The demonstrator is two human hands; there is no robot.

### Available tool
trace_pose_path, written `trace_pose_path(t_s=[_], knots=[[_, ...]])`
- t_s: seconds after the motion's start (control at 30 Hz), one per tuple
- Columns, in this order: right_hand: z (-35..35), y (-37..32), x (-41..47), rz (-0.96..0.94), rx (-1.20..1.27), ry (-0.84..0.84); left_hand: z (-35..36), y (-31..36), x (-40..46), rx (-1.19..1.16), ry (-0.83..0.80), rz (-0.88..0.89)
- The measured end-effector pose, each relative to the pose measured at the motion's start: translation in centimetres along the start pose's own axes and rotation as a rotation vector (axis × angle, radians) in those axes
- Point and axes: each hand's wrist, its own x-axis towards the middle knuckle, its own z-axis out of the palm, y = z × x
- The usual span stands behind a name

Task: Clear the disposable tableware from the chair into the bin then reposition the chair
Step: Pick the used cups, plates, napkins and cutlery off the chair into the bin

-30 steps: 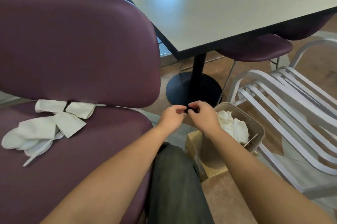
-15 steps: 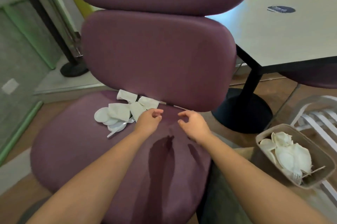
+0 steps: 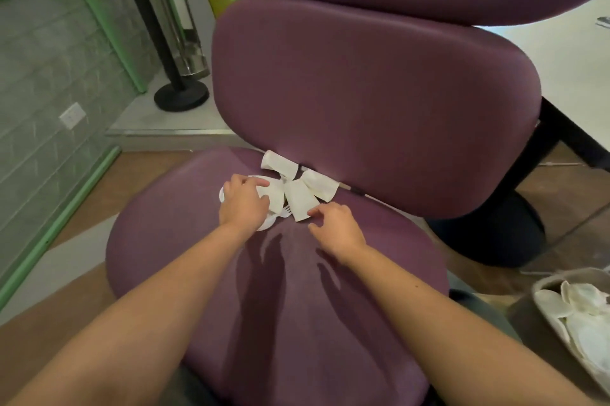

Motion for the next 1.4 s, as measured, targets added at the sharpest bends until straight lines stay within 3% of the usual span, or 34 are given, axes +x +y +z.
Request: trace_pose_path(t_s=[0.2,0.33,0.43,0.7,0.97,1.2,1.3,1.4], knots=[[4.0,-1.8,2.3,-0.046,-0.065,-0.103,0.3,-1.9,3.1,0.245,0.023,0.149],[5.7,-2.6,3.6,-0.066,-0.185,-0.060,1.0,-2.7,4.9,0.348,-0.058,0.156],[6.9,-2.9,4.5,-0.074,-0.266,-0.023,1.5,-4.0,5.4,0.416,-0.026,0.190],[8.3,-2.8,4.2,-0.196,-0.343,0.027,0.7,-4.9,5.6,0.331,0.002,0.039],[7.4,-1.7,1.1,-0.268,-0.232,0.052,-0.4,-4.1,4.0,0.049,-0.002,0.064],[2.8,0.8,-1.4,-0.091,-0.103,0.189,-2.0,-2.2,2.6,0.000,-0.026,0.095],[0.4,1.9,-3.0,0.052,0.133,0.248,-2.6,0.7,0.7,-0.098,-0.048,0.135],[-2.3,3.2,-5.4,0.197,0.349,0.327,-1.8,4.1,-1.4,-0.210,-0.182,0.174]])
